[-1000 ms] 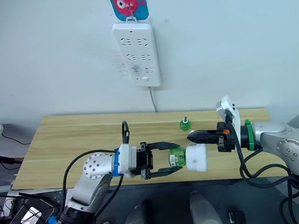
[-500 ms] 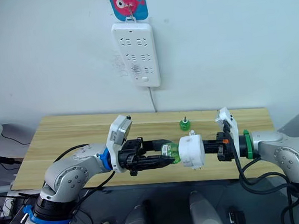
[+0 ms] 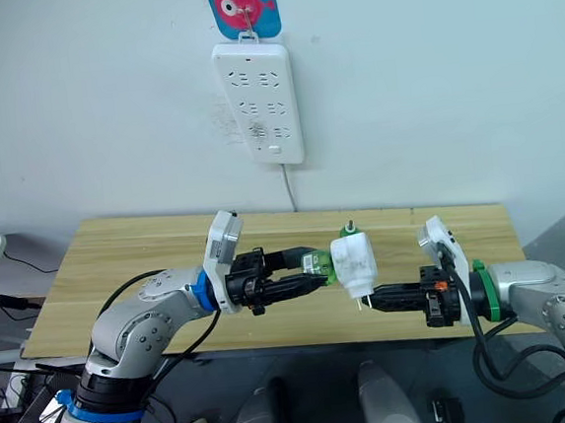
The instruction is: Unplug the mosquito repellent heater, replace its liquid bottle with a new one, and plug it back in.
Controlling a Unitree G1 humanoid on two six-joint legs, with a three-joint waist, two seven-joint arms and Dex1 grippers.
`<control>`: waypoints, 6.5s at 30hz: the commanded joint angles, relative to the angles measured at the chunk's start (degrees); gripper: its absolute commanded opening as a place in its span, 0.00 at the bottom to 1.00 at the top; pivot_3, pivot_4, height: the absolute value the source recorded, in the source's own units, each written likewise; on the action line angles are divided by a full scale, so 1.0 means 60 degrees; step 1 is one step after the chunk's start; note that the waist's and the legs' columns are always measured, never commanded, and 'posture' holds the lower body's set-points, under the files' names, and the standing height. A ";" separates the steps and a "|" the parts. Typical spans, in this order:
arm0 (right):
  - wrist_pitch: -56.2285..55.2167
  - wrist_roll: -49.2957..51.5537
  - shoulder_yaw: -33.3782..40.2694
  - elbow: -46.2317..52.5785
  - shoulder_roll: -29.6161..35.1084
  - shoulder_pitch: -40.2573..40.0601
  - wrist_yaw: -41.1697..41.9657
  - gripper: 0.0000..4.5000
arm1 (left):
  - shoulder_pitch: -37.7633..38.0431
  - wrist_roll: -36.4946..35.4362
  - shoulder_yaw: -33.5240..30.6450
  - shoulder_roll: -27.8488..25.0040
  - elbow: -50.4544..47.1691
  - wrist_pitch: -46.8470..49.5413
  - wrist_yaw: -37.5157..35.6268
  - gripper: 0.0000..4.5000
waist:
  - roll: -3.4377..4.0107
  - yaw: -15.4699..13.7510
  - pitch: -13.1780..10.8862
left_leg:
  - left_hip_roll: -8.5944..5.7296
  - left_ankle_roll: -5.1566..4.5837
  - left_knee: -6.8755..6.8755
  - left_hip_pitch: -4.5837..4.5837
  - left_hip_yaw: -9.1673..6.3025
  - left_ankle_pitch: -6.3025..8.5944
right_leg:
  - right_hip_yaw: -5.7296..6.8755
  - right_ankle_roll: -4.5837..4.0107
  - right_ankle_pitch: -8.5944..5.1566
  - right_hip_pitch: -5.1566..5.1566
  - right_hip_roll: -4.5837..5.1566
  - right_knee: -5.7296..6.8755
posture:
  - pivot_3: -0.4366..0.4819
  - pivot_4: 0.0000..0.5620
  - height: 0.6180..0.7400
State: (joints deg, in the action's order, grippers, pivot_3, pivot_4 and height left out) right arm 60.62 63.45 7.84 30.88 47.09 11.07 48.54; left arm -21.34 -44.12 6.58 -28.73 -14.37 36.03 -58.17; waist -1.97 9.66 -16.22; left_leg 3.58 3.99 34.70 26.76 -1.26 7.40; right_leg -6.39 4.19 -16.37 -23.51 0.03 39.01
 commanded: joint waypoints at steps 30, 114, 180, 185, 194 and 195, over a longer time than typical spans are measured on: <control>-0.0195 0.1611 -0.0066 0.1038 0.0049 0.0493 -0.1367 0.00 | -0.0006 0.0201 0.0007 0.0338 -0.0610 0.0329 -0.0077 0.52 | 0.0000 -0.0002 0.0000 | 0.0001 0.0000 -0.0001 0.0003 -0.0001 0.0000 | 0.0001 -0.0002 -0.0002 -0.0004 0.0001 -0.0002 | 0.17 0.48 0.87; -0.6433 -0.6352 -0.1856 0.0619 0.0336 0.0476 0.1948 0.67 | 0.0242 0.3950 0.0443 -0.1319 0.0543 -0.4430 -0.1940 0.96 | -0.0001 0.0420 -0.0001 | 0.0002 0.0002 -0.0010 -0.0014 -0.0018 -0.0001 | 0.0030 0.0009 0.0005 0.0014 0.0011 0.0009 | 0.14 0.50 0.87; -0.0792 0.3780 0.1918 -0.0499 -0.2611 -0.0061 -0.4515 1.00 | -0.1191 -0.4126 -0.2357 0.1548 0.1171 0.6409 0.1490 0.51 | -0.0001 0.0527 -0.0001 | -0.0003 0.0000 0.0015 -0.0007 -0.0042 -0.0001 | 0.0052 0.0025 0.0011 0.0036 0.0008 0.0016 | 0.11 0.47 0.87; -0.1019 0.4835 0.1363 -0.0665 -0.2997 0.0367 -0.4979 1.00 | -0.1621 -0.5441 -0.2839 0.1921 0.1329 0.6941 0.2838 0.51 | -0.0001 0.0531 -0.0001 | -0.0003 0.0000 0.0015 -0.0006 -0.0041 -0.0001 | 0.0051 0.0026 0.0011 0.0036 0.0008 0.0013 | 0.12 0.45 0.87; -0.1554 0.5851 0.0376 -0.0696 -0.3501 0.1239 -0.5658 1.00 | -0.1664 -0.7759 -0.2800 0.2026 0.1587 0.7046 0.4741 0.51 | 0.0002 0.0520 0.0001 | -0.0002 0.0000 0.0012 -0.0002 -0.0046 -0.0001 | 0.0052 0.0027 0.0012 0.0033 0.0004 0.0012 | 0.12 0.45 0.87; -0.1606 0.5858 0.0316 -0.0712 -0.3523 0.1313 -0.5683 1.00 | -0.1649 -0.7885 -0.2750 0.1995 0.1601 0.7017 0.4844 0.51 | 0.0002 0.0517 0.0001 | -0.0002 0.0000 0.0012 -0.0002 -0.0046 -0.0001 | 0.0052 0.0027 0.0012 0.0033 0.0004 0.0012 | 0.12 0.45 0.87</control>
State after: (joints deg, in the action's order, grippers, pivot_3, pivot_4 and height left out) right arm 52.22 96.73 9.59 25.50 26.03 18.13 14.56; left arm -31.16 -88.18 -10.32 -16.67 -3.90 78.36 -29.77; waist -1.96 12.76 -16.21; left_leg 3.57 3.99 34.77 26.75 -1.53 7.39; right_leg -6.08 4.35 -16.30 -23.31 0.05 39.08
